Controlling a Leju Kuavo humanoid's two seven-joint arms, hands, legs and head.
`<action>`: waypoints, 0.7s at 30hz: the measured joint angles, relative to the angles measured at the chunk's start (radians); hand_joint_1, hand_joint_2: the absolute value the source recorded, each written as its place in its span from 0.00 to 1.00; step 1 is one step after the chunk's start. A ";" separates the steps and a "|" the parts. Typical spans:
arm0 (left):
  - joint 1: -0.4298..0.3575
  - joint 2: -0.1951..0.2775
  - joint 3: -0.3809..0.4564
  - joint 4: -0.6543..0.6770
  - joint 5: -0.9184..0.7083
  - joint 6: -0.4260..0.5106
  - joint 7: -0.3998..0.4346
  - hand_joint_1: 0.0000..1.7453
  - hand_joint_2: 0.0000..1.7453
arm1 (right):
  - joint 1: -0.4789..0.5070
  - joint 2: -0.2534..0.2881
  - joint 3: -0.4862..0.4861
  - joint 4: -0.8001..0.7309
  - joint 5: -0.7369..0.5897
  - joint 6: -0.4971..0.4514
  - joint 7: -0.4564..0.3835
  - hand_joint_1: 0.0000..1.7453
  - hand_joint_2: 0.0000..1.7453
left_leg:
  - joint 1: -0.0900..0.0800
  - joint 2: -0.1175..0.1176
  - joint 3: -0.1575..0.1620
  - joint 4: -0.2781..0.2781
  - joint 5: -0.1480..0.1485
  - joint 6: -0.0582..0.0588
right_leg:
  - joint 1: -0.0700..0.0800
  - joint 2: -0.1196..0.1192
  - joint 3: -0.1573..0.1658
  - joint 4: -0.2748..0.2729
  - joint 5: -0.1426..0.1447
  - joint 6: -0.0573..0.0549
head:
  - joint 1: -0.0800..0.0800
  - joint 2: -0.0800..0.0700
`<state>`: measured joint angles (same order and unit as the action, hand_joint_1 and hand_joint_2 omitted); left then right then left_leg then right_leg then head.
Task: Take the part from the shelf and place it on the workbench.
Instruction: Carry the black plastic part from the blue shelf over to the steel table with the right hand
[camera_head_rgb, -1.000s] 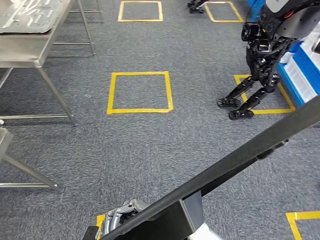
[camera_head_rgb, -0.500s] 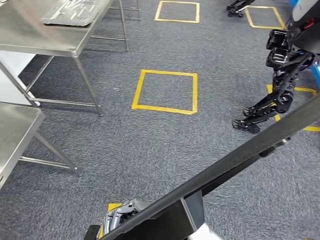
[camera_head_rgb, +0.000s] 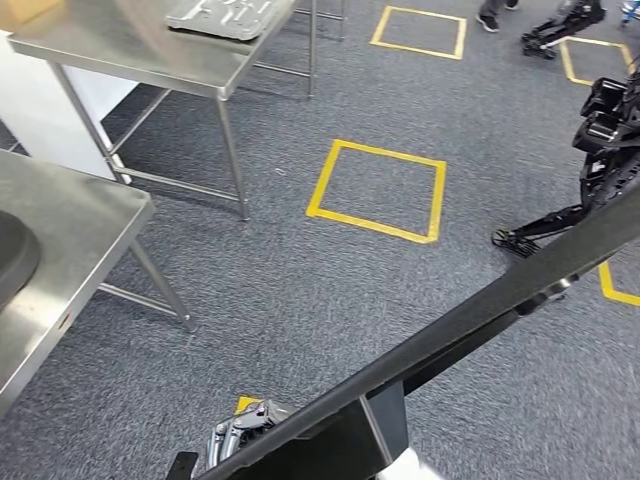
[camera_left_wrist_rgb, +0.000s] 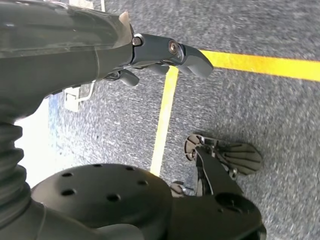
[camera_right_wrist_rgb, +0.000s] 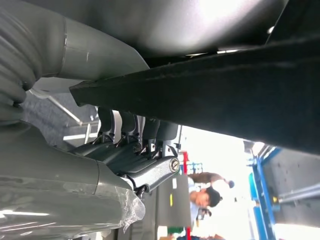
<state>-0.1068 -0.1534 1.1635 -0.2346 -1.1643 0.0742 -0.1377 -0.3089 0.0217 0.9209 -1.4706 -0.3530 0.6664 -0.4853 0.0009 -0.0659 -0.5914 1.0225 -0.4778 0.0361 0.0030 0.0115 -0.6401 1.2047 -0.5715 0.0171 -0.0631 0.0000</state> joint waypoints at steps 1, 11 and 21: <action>0.000 -0.001 0.000 0.000 0.000 0.000 0.000 0.00 1.00 | -0.001 0.000 0.000 0.000 0.000 0.000 0.000 1.00 1.00 | 0.000 -0.013 0.001 0.000 0.000 0.000 | 0.003 0.024 0.031 -0.072 0.038 -0.008 | 0.000 0.000; -0.001 -0.003 0.000 0.000 -0.003 0.000 0.000 0.00 1.00 | -0.003 0.002 0.000 -0.003 0.001 0.001 -0.001 1.00 1.00 | 0.009 0.043 -0.097 0.175 -0.094 -0.042 | 0.002 -0.021 0.105 -0.248 0.093 -0.035 | -0.003 0.000; -0.001 -0.003 0.000 0.000 -0.003 0.000 0.000 0.00 1.00 | -0.004 0.002 0.000 -0.003 0.000 0.001 -0.001 1.00 1.00 | 0.014 0.096 -0.003 0.004 -0.009 -0.036 | -0.002 -0.112 0.100 -0.211 0.065 0.007 | -0.006 0.000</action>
<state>-0.1080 -0.1565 1.1631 -0.2342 -1.1673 0.0743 -0.1376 -0.3125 0.0242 0.9213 -1.4733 -0.3534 0.6679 -0.4863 0.0152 0.0305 -0.5940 1.0270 -0.4871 -0.0003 0.0011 -0.1003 -0.5398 0.9940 -0.5064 0.0241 -0.0695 0.0000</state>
